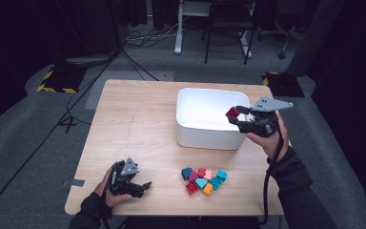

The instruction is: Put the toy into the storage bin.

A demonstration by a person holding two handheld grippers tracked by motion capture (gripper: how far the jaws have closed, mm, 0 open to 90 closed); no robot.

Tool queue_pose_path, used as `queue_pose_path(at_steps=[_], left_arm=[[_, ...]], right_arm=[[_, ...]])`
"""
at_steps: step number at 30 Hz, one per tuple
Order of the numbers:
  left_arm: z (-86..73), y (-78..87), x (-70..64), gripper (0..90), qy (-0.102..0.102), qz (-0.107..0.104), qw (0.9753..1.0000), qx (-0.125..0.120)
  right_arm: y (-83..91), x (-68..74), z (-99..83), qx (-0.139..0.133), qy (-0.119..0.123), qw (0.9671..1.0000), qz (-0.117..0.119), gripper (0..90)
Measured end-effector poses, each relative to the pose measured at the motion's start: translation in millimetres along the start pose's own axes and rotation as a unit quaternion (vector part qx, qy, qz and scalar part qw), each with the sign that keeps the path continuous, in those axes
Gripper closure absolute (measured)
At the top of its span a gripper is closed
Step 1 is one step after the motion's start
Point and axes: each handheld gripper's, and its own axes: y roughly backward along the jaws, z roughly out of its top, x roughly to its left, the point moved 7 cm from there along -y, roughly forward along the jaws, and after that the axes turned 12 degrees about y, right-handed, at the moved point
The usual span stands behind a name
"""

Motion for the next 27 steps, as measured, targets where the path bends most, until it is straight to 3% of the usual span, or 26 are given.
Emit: queue_pose_path(at_steps=[14, 21, 27], left_arm=[[-0.1, -0.1, -0.1, 12.7, 0.001, 0.000, 1.0000, 0.000], [0.1, 0.2, 0.4, 12.7, -0.001, 0.002, 1.0000, 0.000], [-0.1, 0.0, 0.0, 12.7, 0.000, 0.000, 1.0000, 0.000]], right_arm=[[-16.3, -7.5, -2.8, 0.015, -0.008, 0.9998, -0.005, 48.0], [-23.8, -15.4, -11.3, 0.024, -0.033, 0.9991, -0.011, 48.0], [-29.5, -19.3, -17.8, 0.037, -0.040, 0.9984, -0.018, 46.4]])
